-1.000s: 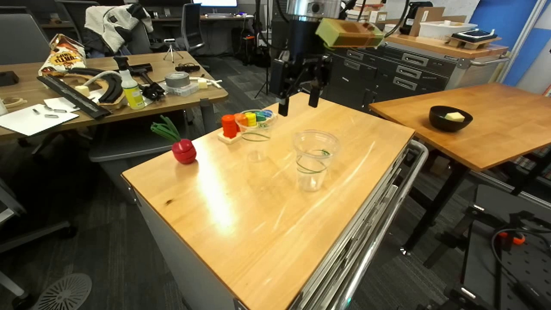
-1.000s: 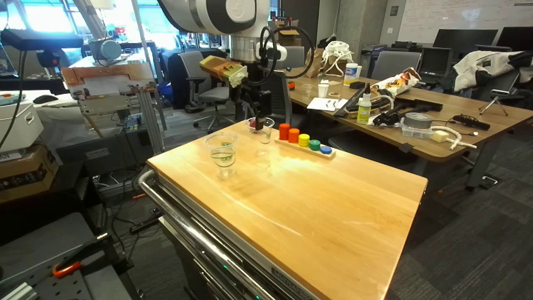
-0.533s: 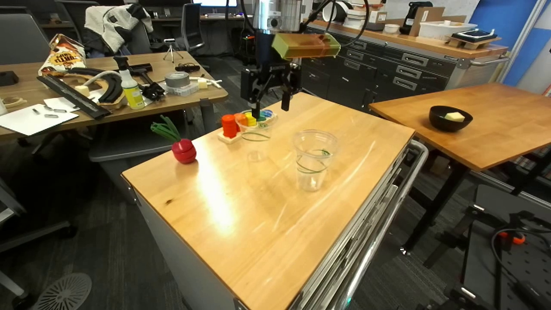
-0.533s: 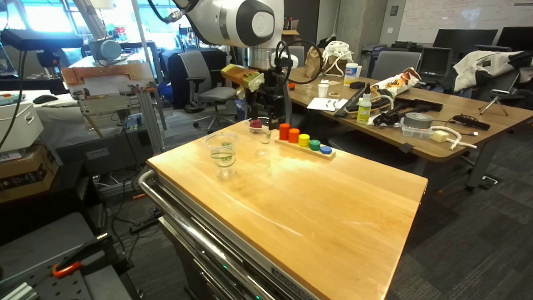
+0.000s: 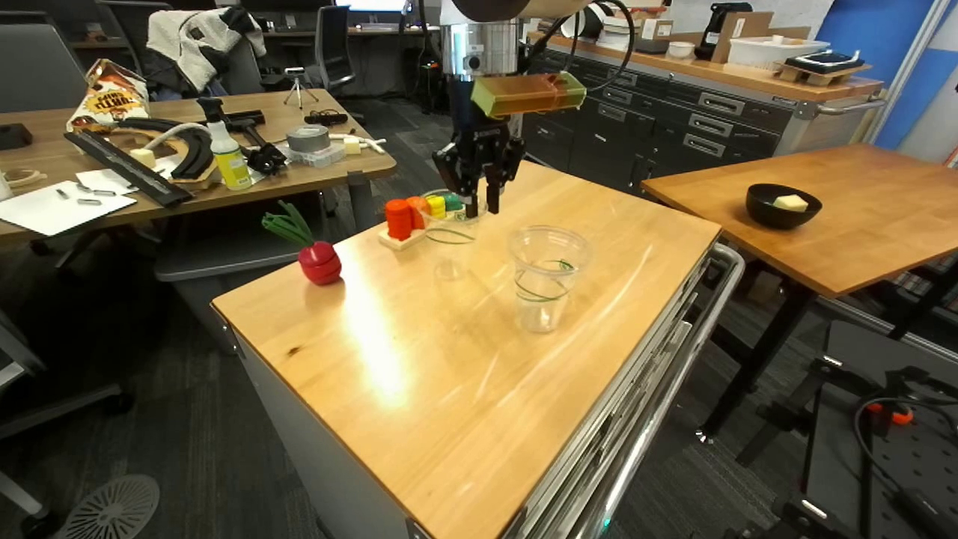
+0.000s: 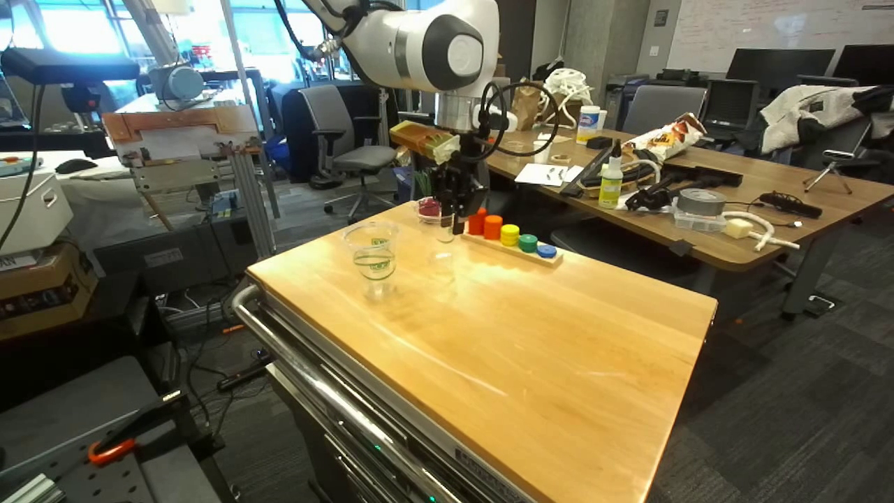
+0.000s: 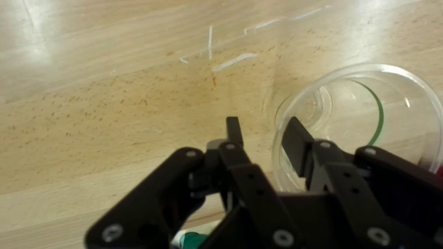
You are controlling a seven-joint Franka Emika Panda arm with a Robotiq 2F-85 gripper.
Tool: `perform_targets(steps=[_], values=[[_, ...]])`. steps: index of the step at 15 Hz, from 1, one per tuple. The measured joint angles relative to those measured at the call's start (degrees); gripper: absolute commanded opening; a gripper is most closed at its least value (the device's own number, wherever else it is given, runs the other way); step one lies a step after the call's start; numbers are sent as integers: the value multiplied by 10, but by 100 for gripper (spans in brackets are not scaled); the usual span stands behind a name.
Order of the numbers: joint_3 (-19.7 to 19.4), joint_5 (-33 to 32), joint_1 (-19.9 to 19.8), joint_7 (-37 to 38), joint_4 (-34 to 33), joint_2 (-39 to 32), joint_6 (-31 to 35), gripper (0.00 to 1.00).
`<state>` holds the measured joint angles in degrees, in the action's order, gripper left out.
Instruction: Stack the cups
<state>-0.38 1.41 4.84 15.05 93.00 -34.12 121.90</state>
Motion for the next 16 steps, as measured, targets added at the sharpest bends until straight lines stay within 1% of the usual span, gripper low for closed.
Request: perform_targets(steps=[1, 2, 6, 9, 12, 16], values=[[0, 0, 0, 0, 0, -6, -3, 1], [0, 0, 0, 0, 0, -11, -5, 0], [3, 3, 0, 0, -7, -17, -10, 2], [4, 5, 2, 5, -15, -8, -23, 2], [-1, 8, -1, 26, -17, 30, -67, 2], [-25, 9, -13, 69, -6, 121, -148, 2]])
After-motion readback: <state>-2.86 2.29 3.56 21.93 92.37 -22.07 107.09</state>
